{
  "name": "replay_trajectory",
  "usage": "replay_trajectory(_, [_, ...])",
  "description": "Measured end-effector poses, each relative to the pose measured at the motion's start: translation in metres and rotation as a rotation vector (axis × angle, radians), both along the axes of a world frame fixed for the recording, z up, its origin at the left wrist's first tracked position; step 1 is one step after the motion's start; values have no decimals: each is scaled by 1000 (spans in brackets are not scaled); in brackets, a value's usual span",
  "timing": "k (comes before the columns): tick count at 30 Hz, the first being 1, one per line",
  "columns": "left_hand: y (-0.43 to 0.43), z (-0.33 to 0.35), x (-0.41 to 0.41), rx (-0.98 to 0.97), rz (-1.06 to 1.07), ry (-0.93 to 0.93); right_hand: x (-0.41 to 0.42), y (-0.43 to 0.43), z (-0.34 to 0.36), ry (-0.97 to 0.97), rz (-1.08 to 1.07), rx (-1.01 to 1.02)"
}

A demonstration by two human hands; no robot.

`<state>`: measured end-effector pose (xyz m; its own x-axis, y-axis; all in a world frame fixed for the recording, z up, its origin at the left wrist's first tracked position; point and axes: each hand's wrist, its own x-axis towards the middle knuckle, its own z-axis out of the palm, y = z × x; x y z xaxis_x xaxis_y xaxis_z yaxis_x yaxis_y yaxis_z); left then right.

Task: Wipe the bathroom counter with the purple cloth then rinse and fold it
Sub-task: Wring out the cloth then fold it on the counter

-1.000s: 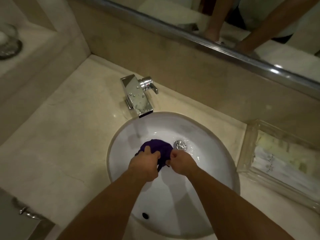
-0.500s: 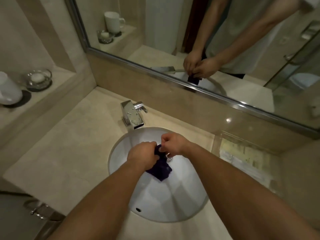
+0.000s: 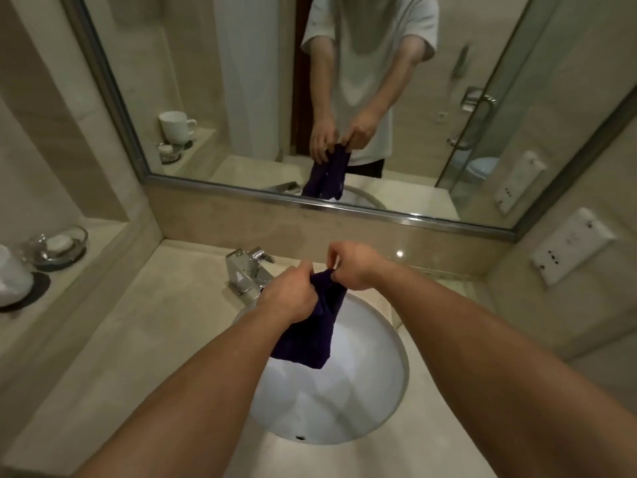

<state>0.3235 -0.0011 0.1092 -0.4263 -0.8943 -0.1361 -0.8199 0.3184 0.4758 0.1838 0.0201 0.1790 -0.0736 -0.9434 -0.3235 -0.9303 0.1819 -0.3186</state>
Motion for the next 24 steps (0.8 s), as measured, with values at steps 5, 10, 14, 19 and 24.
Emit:
replay_trajectory(5, [-1,42,2,-77,60,126,10,12,42,55,7,-88])
replay_trajectory(10, [-8,81,5,-332,-25,-88,5,14,72,91,44,-121])
replay_trajectory(14, [-10,114,9,-548,-63,-224,5,12,100,142,96,-119])
replay_trajectory(19, [-13,152,9,-566,-32,-53,-3,18,126,143,143,-45])
replay_trajectory(24, [-19,172,6,-367,9,224,-14,19,142,-10,131,-83])
